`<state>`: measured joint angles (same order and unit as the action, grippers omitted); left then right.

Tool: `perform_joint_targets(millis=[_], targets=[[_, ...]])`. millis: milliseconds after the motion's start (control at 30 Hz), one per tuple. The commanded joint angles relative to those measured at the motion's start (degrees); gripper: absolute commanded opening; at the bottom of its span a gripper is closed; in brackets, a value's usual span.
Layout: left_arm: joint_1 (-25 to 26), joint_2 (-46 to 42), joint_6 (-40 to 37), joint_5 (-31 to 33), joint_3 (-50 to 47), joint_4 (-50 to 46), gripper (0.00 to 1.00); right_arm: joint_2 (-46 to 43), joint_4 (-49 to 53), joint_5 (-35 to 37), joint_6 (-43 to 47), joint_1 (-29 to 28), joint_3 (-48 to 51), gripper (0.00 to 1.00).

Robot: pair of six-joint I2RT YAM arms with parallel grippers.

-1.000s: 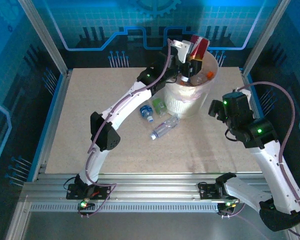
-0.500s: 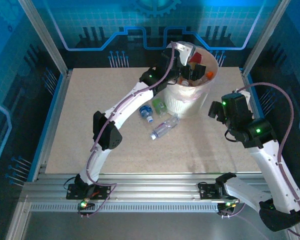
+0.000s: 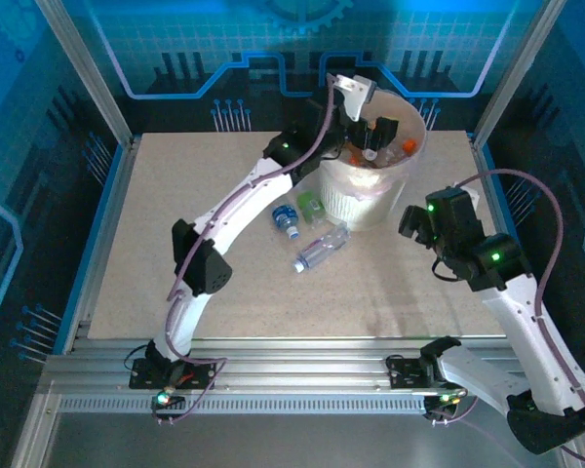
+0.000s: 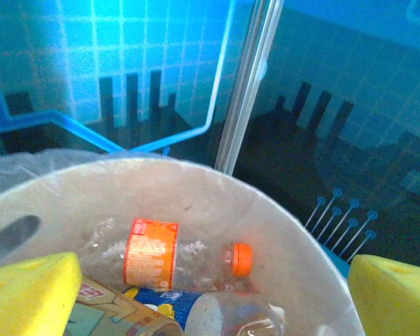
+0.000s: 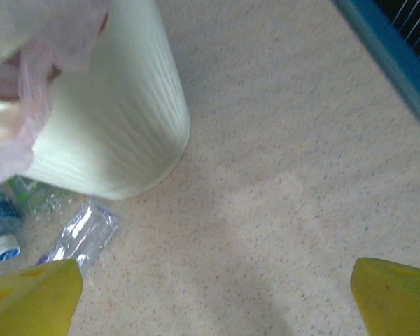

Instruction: Put the plastic bottles in the bin

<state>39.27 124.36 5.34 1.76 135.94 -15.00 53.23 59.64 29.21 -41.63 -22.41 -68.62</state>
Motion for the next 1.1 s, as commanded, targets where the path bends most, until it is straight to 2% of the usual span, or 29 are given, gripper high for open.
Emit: perform_joint_targets(millis=[0,167,333,467,633,833,1067], targets=[[0.1,-10.5,-2.5,2.8,-5.3,3.7,0.99,-1.5,-2.5,-2.1,-5.6,-2.2,3.2,1.00],[0.0,-22.3,-3.2,6.9,-21.3,10.9,0.99,-2.3,-5.5,-1.6,-11.4,-6.0,8.0,1.00],[-0.9,-35.0,-1.2,12.1,-40.3,18.9,0.99,1.2,-11.1,-0.8,-19.5,-13.7,13.4,1.00],[-4.7,-42.7,5.8,15.5,-52.8,20.5,0.99,7.0,-14.5,1.4,-23.9,-19.1,14.1,1.00],[-11.9,-51.0,15.5,17.8,-66.7,20.6,0.99,15.4,-19.5,2.6,-27.0,-23.5,12.8,1.00],[-18.3,-56.4,20.7,19.0,-76.5,17.8,0.99,25.5,-25.5,-0.1,-28.4,-24.5,10.8,1.00],[-22.2,-58.2,22.4,18.3,-80.9,15.8,0.99,36.5,-29.7,-2.3,-27.4,-24.5,5.5,1.00]])
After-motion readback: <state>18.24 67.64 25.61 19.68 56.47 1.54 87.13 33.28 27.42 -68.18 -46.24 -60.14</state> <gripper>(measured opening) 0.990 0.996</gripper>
